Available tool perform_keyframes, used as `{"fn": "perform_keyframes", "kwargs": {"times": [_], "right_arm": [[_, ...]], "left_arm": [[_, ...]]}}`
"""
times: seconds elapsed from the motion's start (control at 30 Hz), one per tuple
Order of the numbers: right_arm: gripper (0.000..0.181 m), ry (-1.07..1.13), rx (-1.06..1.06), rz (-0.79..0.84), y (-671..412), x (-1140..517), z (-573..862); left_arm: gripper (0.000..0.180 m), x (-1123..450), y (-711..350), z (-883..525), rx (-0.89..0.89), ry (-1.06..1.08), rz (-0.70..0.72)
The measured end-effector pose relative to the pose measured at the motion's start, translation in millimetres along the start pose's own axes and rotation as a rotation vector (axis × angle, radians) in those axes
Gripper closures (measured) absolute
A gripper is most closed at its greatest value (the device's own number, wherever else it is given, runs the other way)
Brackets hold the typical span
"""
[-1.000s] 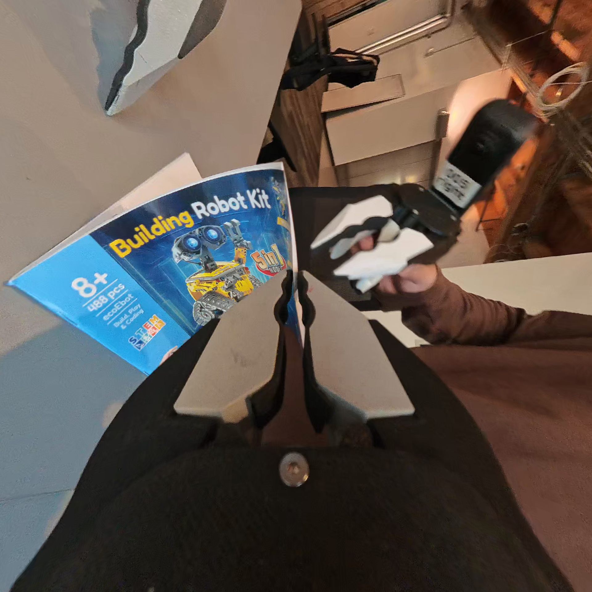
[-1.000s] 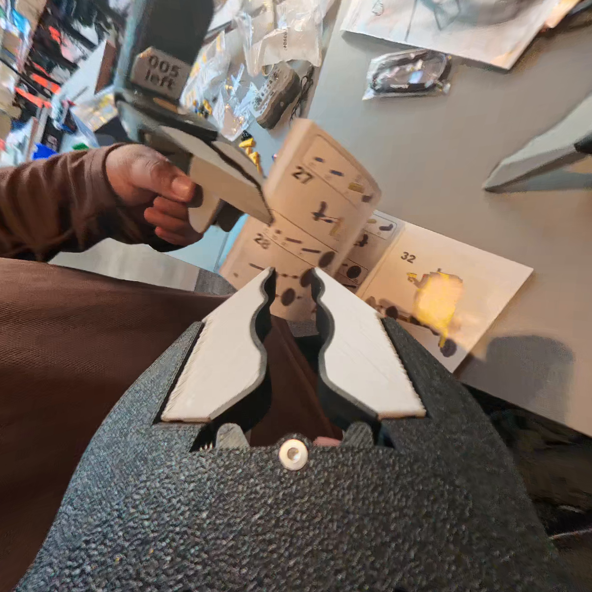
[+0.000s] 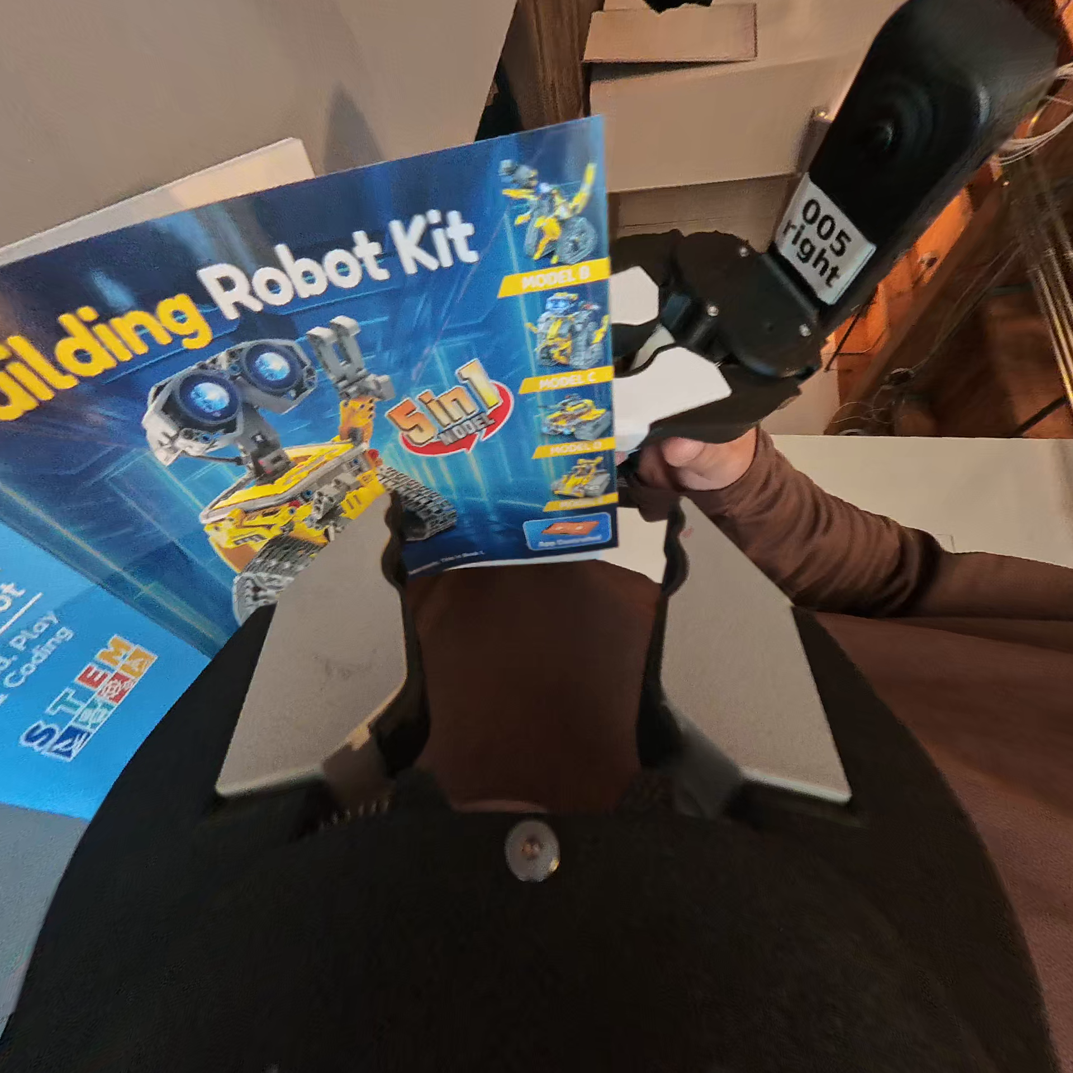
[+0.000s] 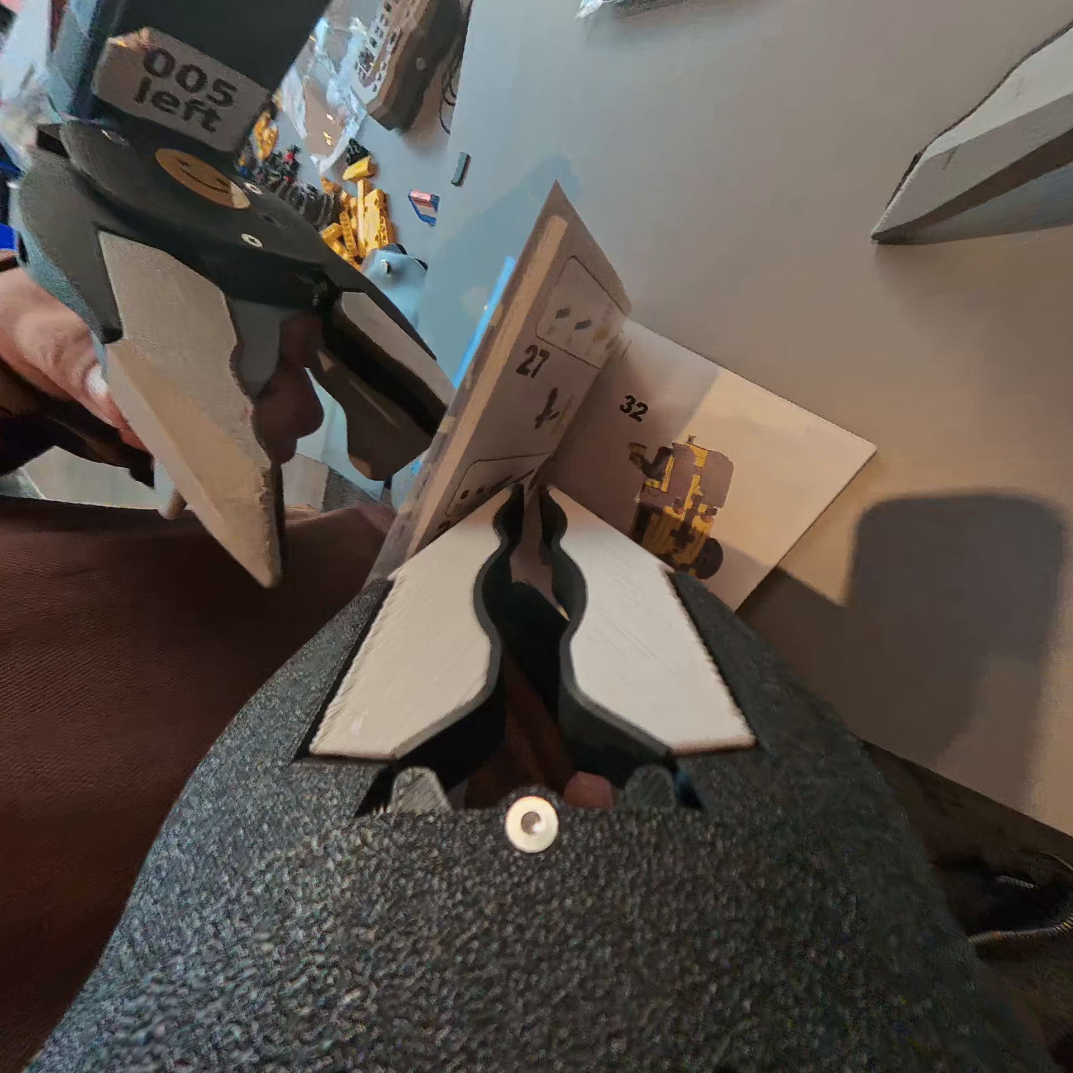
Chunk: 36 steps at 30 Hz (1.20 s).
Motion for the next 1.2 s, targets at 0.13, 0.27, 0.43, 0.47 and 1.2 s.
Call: {"fn": "perform_keyframes", "kwargs": {"times": [0.13,0.27,0.43,0.47,1.2], "right_arm": [[0.181,0.077,0.018,-0.033,-0.3,-5.6,-0.6],[0.181,0.05,0.014,-0.029,-2.4,-10.9,-5.0],[0.181,0.042,0.004,-0.024,-3.5,-8.5,-2.0],[0.181,0.038,0.002,-0.021,-3.7,-8.6,-2.2],[0.156,0.212,-0.104,0.013,14.3,39.4,48.9]], "left_arm": [[0.073,-3.0,2.9,5.7,-0.011,-0.017,-0.019],[0.094,-5.5,5.6,0.0,-0.084,-0.113,-0.018],[0.146,3.9,4.7,-0.4,-0.08,-0.056,0.032],[0.15,5.9,4.0,0.6,-0.073,-0.037,0.041],[0.18,81.9,10.0,-0.2,-0.046,0.039,0.226]]}}
Point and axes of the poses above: each gripper's, where its closed fingertips meet, x back along the fingers, y out of its underside, z = x × y across the jaws, the point moved 3 cm from there along x, back along the fingers, and after that the axes turned 14 degrees about -y, right-handed, at the moved point
